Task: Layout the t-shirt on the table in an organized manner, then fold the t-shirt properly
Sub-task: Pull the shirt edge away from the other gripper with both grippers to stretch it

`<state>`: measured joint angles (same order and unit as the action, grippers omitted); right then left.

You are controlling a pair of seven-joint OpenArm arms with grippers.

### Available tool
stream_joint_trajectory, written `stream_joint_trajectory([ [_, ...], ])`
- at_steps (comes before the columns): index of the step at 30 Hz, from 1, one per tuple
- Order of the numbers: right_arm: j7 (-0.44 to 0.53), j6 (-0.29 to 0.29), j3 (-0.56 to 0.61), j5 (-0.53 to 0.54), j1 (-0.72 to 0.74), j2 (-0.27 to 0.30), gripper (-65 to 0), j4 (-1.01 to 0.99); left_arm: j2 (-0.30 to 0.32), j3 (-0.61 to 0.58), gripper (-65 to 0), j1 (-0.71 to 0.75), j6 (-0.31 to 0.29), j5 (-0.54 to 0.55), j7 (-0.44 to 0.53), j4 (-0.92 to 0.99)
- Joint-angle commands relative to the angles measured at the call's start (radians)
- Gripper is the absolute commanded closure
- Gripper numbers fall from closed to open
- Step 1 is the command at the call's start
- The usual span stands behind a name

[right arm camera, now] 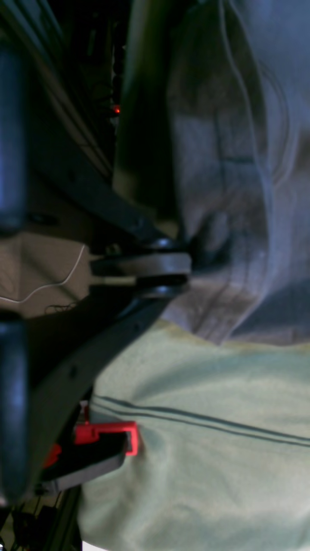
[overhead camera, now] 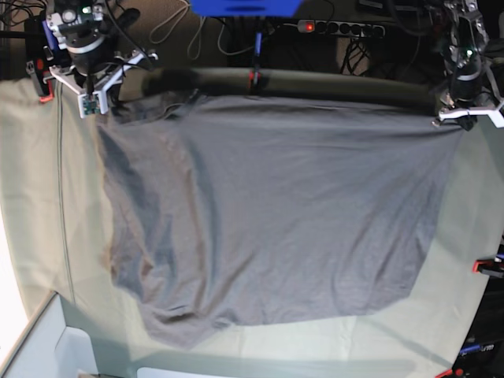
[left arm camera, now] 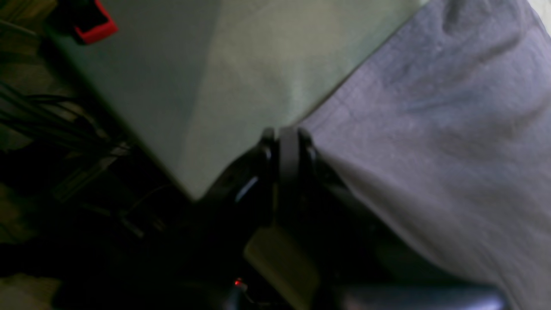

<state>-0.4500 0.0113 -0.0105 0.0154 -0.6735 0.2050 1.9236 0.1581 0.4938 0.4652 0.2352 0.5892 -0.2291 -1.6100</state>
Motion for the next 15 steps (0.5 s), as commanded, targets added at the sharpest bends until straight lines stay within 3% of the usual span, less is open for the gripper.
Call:
stream_joint_trajectory([
  [1, 0.016, -0.004, -0.007, -0.005, -0.021, 0.007, 0.0, 0.017, 0.019, 0.007, 0.0, 0.000, 0.002, -0.008, 0.032, -0.014],
  [5, 0.016, -0.001, 0.004, -0.005, -0.045, 0.014, 0.0, 0.017, 0.019, 0.010, 0.0, -0.006, 0.002, -0.008, 0.032, -0.006],
  [10, 0.016, 0.115, 0.027, -0.007, -0.081, 0.014, 0.0, 0.017, 0.045, 0.015, 0.0, -0.003, 0.002, -0.008, 0.032, 0.006],
  [15, 0.016, 0.126, 0.030, -0.007, -0.085, -0.012, 0.0, 0.014, 0.061, 0.016, 0.0, 0.002, 0.002, -0.008, 0.033, 0.001],
])
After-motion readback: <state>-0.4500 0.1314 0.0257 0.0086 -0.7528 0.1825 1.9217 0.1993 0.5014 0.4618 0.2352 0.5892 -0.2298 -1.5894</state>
